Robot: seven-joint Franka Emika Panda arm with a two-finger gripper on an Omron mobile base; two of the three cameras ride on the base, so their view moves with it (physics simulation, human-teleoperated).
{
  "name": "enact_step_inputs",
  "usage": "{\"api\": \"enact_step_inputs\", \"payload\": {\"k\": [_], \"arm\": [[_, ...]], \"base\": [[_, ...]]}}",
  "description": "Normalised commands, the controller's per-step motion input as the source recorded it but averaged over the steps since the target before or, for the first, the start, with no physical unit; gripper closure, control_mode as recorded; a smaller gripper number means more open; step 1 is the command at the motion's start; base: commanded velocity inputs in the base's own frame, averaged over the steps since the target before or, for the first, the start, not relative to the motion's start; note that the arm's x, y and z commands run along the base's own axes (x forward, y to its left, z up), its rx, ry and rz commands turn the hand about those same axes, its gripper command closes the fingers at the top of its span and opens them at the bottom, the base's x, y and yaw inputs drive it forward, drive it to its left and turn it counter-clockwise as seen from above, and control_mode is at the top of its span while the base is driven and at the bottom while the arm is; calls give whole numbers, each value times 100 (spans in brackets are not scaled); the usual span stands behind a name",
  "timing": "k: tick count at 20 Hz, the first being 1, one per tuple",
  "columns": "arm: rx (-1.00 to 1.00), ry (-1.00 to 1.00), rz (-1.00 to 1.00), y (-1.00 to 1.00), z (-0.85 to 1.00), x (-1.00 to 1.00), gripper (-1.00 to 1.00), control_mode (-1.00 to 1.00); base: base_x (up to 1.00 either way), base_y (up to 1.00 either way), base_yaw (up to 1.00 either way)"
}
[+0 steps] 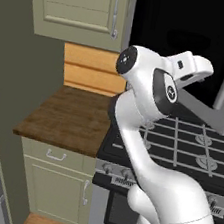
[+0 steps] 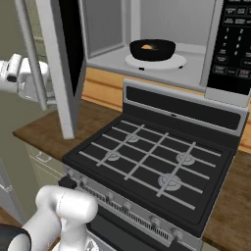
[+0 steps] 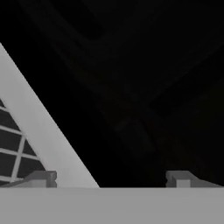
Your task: Pick the potato from the sink and place it in the bowl. Then pick the bowl and place it in the microwave. Then close the microwave door and press the start button.
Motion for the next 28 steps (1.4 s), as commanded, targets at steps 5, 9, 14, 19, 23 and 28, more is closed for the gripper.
{"api": "enact_step_inputs", "payload": {"k": [5,9,14,19,23,28], "arm": [[4,2,0,-57,0,100,-100,-100],[2,3,0,-44,0,100,-100,-100],[0,0,0,-25,0,99,-100,-100],[0,0,0,-23,0,98,-100,-100],[0,0,0,-19,0,71,-100,-100],[1,0,0,-18,0,57,-100,-100]], "base": [[0,0,0],[0,0,0],[0,0,0],[0,0,0],[0,0,0],[0,0,0]]}}
